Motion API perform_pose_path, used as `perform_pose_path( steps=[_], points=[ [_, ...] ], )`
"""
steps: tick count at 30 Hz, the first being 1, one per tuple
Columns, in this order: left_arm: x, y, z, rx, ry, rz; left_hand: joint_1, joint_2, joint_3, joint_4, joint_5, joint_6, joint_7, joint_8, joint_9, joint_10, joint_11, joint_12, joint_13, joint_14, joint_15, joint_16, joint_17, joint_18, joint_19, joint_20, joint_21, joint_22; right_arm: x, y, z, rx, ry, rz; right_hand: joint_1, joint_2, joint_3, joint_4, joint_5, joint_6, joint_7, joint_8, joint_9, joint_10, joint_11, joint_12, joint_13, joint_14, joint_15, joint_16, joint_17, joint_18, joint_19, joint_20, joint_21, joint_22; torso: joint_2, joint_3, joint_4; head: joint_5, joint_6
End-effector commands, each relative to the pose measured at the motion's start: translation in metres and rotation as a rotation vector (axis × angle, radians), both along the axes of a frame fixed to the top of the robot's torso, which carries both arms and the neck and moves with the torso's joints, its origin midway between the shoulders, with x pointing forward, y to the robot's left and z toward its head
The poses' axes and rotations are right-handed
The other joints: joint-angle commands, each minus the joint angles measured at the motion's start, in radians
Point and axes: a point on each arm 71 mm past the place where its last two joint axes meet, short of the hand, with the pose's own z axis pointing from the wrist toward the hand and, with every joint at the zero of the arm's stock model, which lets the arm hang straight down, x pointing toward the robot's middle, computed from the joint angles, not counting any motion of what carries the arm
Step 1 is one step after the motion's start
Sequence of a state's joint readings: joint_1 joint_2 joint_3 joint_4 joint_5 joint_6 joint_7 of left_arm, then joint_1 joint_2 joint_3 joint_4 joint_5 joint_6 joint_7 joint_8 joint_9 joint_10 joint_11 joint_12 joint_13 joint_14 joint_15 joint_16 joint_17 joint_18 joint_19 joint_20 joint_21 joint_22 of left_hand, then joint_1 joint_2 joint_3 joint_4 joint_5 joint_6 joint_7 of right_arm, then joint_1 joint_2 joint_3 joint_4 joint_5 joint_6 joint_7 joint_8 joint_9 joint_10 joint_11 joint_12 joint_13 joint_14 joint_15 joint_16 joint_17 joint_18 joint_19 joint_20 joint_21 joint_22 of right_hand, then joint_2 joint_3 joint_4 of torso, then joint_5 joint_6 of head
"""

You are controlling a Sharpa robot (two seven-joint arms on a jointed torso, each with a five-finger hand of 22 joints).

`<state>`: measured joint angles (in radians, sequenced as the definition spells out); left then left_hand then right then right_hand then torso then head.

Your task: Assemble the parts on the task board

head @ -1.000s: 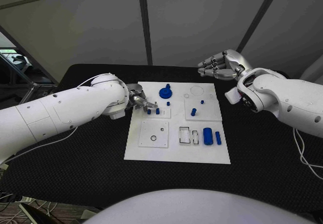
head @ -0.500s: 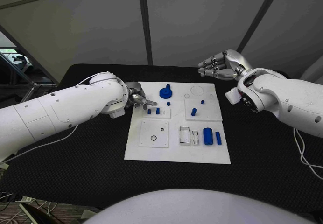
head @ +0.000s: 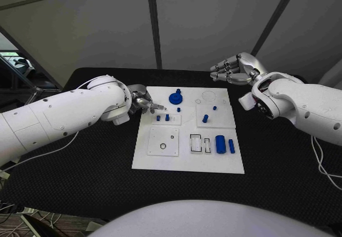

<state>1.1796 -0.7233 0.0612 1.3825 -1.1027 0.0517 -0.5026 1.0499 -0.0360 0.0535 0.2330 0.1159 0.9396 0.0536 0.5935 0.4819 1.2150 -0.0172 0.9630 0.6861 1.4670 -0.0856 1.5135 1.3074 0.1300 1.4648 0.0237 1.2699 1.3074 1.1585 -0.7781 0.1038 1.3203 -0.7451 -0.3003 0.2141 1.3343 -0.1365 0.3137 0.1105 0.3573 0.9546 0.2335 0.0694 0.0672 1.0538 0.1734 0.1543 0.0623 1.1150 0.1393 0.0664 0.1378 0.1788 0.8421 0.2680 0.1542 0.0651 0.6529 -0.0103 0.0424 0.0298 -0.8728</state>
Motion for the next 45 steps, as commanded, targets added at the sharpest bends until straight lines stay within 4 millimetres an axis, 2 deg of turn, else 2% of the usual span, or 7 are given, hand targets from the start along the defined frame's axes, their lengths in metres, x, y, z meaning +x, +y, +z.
perform_pose_path(
  steps=[1,9,12,41,45],
  points=[
    [-0.007,-0.001,-0.002,-0.056,0.007,-0.001,0.013,0.000,-0.009,0.000,0.007,-0.006,0.002,-0.007,-0.002,-0.009,0.002,-0.007,-0.005,0.082,0.010,-0.004,0.194,-0.064,0.003,0.008,-0.004,0.068,0.000,0.000,0.001,0.000,-0.002,0.006,0.002,0.010,-0.005,-0.001,0.003,-0.003,0.001,-0.003,0.000,-0.003,0.000,0.003,0.000,-0.007,-0.001,-0.002,-0.001,0.007,0.007,-0.003,-0.004,0.000,-0.001,0.0005,0.0014,0.002,0.000],
    [-0.018,-0.003,-0.012,-0.058,0.035,-0.008,0.025,0.001,-0.015,-0.003,0.013,-0.006,0.003,-0.011,-0.005,-0.014,0.003,-0.011,-0.012,0.082,0.011,-0.005,0.193,-0.063,0.003,0.010,-0.006,0.067,0.000,0.000,0.001,0.000,-0.002,0.005,0.002,0.010,-0.005,-0.001,0.003,-0.003,0.001,-0.003,0.000,-0.003,0.000,0.003,0.000,-0.007,-0.001,-0.002,-0.001,0.007,0.007,-0.003,-0.004,0.000,0.000,-0.0013,0.0000,0.006,0.000],
    [-0.019,-0.005,-0.014,-0.056,0.041,-0.012,0.025,0.001,-0.015,-0.003,0.013,-0.006,0.003,-0.011,-0.005,-0.014,0.003,-0.011,-0.012,0.082,0.011,-0.005,0.193,-0.063,0.003,0.010,-0.006,0.067,0.001,0.000,0.001,0.000,-0.002,0.005,0.002,0.010,-0.005,-0.001,0.003,-0.003,0.001,-0.003,0.000,-0.003,0.000,0.003,0.000,-0.007,-0.001,-0.002,-0.001,0.007,0.007,-0.003,-0.004,0.000,0.000,-0.0004,-0.0021,0.010,0.000],
    [-0.011,-0.002,-0.021,0.016,0.048,-0.013,0.057,0.017,-0.022,-0.012,0.019,-0.002,0.004,-0.016,-0.009,-0.017,0.004,-0.011,-0.016,0.083,0.013,-0.002,0.196,-0.064,0.005,0.012,-0.004,0.070,0.001,0.001,0.000,0.000,0.000,0.007,0.001,0.011,-0.006,0.000,0.004,-0.003,0.001,-0.003,0.000,-0.003,0.000,0.004,0.000,-0.007,-0.001,-0.001,-0.002,0.007,0.008,-0.003,-0.006,0.000,0.000,-0.0013,-0.0011,0.005,0.000],
    [-0.011,-0.005,-0.021,0.015,0.050,-0.020,0.067,0.019,-0.023,-0.016,0.019,-0.001,0.004,-0.017,-0.010,-0.017,0.004,-0.010,-0.015,0.083,0.013,-0.002,0.197,-0.064,0.006,0.012,-0.004,0.071,0.001,0.002,0.000,0.000,0.000,0.008,0.001,0.011,-0.006,0.000,0.004,-0.003,0.001,-0.003,0.000,-0.003,0.000,0.004,0.000,-0.007,-0.001,-0.001,-0.002,0.007,0.008,-0.003,-0.006,0.000,0.000,-0.0002,-0.0028,0.006,0.000]
  ],
)
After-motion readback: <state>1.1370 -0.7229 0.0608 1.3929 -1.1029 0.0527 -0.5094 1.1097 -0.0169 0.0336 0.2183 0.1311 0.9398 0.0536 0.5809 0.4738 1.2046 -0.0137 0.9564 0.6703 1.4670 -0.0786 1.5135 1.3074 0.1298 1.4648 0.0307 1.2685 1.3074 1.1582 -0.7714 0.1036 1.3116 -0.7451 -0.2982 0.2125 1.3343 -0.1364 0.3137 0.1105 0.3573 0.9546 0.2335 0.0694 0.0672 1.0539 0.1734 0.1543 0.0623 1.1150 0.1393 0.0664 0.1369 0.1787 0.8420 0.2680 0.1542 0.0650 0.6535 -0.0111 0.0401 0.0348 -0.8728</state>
